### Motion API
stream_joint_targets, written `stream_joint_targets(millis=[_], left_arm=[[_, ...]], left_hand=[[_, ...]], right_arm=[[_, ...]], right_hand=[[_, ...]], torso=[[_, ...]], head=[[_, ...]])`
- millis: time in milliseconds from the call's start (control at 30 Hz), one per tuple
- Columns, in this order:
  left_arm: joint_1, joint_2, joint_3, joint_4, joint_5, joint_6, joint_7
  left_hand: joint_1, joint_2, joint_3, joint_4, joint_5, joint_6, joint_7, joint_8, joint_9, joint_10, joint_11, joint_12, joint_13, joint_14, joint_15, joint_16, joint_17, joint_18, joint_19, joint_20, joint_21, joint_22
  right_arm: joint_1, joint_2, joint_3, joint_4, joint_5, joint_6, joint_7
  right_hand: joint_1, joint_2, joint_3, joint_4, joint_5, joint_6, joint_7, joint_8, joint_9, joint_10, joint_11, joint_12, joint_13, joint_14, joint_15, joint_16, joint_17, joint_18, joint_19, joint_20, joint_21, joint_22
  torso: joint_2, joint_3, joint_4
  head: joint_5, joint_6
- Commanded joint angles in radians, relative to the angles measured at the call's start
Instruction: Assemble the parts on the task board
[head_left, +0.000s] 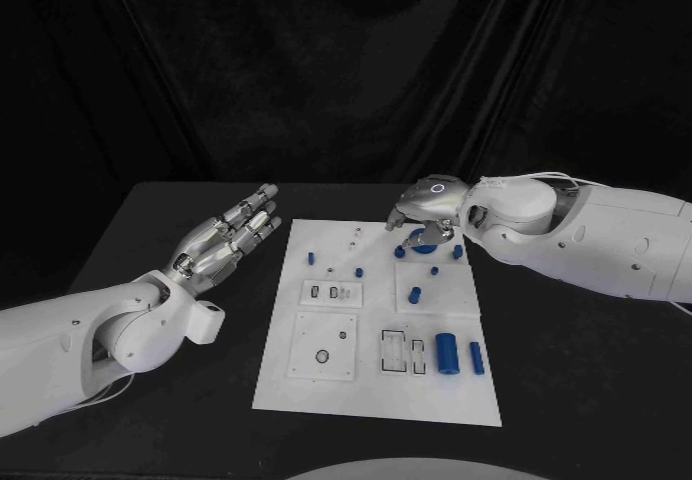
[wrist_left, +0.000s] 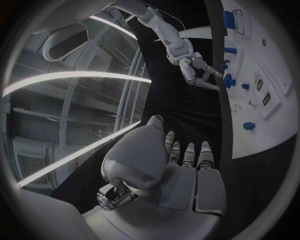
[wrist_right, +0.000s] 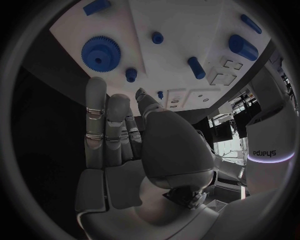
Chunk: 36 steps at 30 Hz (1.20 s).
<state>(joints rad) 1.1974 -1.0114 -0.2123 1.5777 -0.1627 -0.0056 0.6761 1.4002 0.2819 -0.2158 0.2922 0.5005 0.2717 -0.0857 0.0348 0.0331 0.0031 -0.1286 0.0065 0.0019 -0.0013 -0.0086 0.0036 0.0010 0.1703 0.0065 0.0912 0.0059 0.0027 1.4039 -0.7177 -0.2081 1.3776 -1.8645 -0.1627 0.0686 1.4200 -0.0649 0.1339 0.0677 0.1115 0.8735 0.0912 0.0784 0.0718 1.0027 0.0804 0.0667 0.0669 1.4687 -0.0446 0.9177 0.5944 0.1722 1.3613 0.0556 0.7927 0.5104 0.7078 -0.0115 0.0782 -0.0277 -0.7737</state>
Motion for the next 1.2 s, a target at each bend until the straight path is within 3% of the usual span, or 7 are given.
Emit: stream_joint_targets(millis=[33,167,433,633,900,1200], left_arm=[[0.003,0.003,0.001,0.0,-0.005,0.011,0.152],[0.003,0.004,0.001,-0.003,-0.005,0.013,0.152],[0.003,0.007,0.001,-0.009,-0.005,0.019,0.15],[0.003,0.01,0.001,-0.014,-0.005,0.027,0.146],[0.003,0.015,0.001,-0.022,-0.005,0.036,0.14],[0.003,0.023,0.001,-0.032,-0.005,0.051,0.133]], left_hand=[[0.013,0.0,0.005,-0.001,0.005,0.002,0.008,0.005,0.001,-0.001,0.005,-0.006,-0.001,0.001,0.008,-0.004,-0.001,-0.003,0.0,0.005,0.0,0.001],[0.014,0.001,0.006,-0.001,0.006,0.002,0.01,0.004,0.001,-0.001,0.007,-0.006,-0.001,0.001,0.009,-0.004,-0.001,-0.003,0.0,0.006,0.0,0.002],[0.019,0.002,0.008,-0.001,0.008,0.008,0.02,0.005,0.002,-0.002,0.018,-0.006,-0.002,0.001,0.013,-0.004,-0.001,-0.002,0.001,0.012,0.001,0.002],[0.021,0.002,0.009,-0.001,0.009,0.01,0.023,0.005,0.002,-0.002,0.022,-0.006,-0.001,0.001,0.015,-0.004,-0.001,-0.001,0.002,0.014,0.001,0.002],[0.023,0.003,0.01,-0.001,0.011,0.012,0.027,0.006,0.002,0.0,0.026,-0.006,-0.001,0.001,0.017,-0.004,-0.001,-0.001,0.002,0.017,0.002,0.003],[0.028,0.004,0.015,-0.002,0.015,0.019,0.035,0.007,0.003,0.003,0.035,-0.005,0.0,0.001,0.024,-0.004,-0.001,0.0,0.004,0.024,0.003,0.003]], right_arm=[[-0.005,0.001,0.001,-0.008,-0.012,0.014,0.012],[-0.01,0.004,0.001,-0.021,-0.012,0.021,0.017],[-0.03,0.02,0.001,-0.053,-0.012,0.011,0.029],[-0.047,0.034,0.001,-0.079,-0.012,-0.003,0.043],[-0.064,0.058,0.001,-0.117,-0.012,-0.036,0.06],[-0.088,0.083,0.001,-0.157,-0.012,-0.077,0.084]], right_hand=[[0.002,-0.01,0.002,0.006,0.002,0.0,0.003,-0.006,-0.002,0.009,0.0,0.006,0.001,-0.005,0.001,0.006,0.003,-0.001,-0.005,0.0,0.008,0.006],[0.006,-0.01,0.005,0.006,0.006,0.003,0.005,-0.005,-0.002,0.011,0.002,0.005,0.0,-0.006,0.003,0.011,0.009,-0.002,-0.011,0.002,0.014,0.013],[0.023,-0.007,0.024,0.0,0.039,0.026,0.012,0.001,0.0,0.023,0.004,0.004,-0.001,-0.01,0.006,0.03,0.031,-0.004,-0.025,0.005,0.043,0.051],[0.024,-0.008,0.032,0.0,0.046,0.037,0.014,0.003,0.0,0.034,0.003,0.005,0.0,-0.011,0.006,0.041,0.045,-0.005,-0.031,0.006,0.059,0.071],[0.025,-0.01,0.054,0.006,0.046,0.069,0.01,0.011,0.005,0.063,-0.001,0.007,-0.001,-0.015,0.004,0.053,0.061,-0.007,-0.045,0.006,0.087,0.109],[0.039,-0.009,0.106,0.014,0.051,0.118,0.014,0.023,0.013,0.105,-0.01,0.005,-0.002,-0.008,-0.001,0.1,0.13,-0.017,-0.047,0.003,0.149,0.195]], torso=[[-0.002,-0.0017,0.0021],[-0.002,-0.0026,-0.0007],[-0.003,-0.0047,0.0006],[-0.003,-0.0043,-0.0006],[-0.003,-0.0034,0.0008],[-0.005,-0.0055,-0.0021]], head=[[-0.001,-0.005],[0.0,-0.007],[0.001,-0.011],[0.007,-0.015],[0.003,-0.021],[0.007,-0.027]])
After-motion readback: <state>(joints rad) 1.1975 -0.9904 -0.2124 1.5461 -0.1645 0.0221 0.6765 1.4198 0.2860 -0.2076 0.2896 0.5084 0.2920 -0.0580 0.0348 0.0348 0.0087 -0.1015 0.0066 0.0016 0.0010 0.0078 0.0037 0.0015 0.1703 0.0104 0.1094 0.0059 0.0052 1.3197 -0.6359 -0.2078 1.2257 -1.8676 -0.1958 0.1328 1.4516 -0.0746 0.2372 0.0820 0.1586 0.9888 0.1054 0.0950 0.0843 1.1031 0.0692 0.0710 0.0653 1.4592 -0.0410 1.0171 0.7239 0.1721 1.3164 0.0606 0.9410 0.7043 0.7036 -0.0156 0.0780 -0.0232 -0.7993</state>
